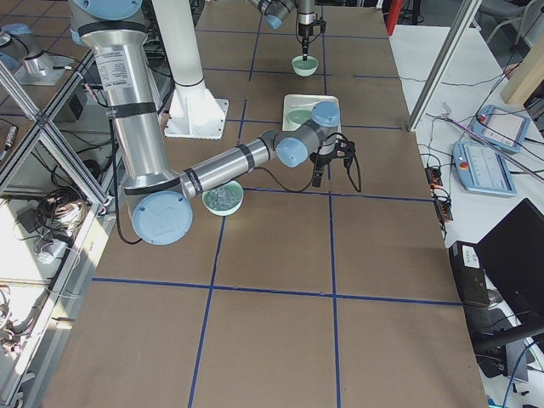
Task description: Stack green bowls together
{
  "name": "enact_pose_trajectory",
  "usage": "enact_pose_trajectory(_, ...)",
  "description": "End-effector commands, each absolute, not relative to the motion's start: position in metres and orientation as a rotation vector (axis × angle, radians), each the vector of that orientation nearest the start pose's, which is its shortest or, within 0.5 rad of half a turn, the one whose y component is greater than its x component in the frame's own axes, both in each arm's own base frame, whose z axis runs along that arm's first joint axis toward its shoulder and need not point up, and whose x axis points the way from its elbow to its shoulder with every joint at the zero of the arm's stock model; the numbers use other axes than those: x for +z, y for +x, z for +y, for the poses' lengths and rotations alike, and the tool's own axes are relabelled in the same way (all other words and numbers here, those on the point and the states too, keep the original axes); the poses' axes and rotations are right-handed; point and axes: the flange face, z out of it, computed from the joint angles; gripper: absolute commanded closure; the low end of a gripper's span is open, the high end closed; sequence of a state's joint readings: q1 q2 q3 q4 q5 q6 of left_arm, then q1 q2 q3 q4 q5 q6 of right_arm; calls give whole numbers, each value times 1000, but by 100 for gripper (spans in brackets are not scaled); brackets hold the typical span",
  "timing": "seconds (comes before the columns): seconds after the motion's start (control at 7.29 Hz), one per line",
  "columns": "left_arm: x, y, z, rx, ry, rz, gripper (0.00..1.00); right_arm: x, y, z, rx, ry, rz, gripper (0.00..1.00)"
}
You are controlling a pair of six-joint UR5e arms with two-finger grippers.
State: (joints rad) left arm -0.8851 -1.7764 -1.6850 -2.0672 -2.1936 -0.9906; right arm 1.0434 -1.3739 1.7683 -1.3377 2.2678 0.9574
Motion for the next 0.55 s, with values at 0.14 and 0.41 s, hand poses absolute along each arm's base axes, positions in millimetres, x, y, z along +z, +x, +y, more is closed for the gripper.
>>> enact_pose_trajectory(0.14, 249, 403, -519, -165, 15, 1158, 100, 463, -195, -525, 146, -4, -885, 0)
enact_pose_trajectory(0.41, 194, 468, -512, -169, -51, 1188, 100, 464, -193, -525, 143, -1, -884, 0)
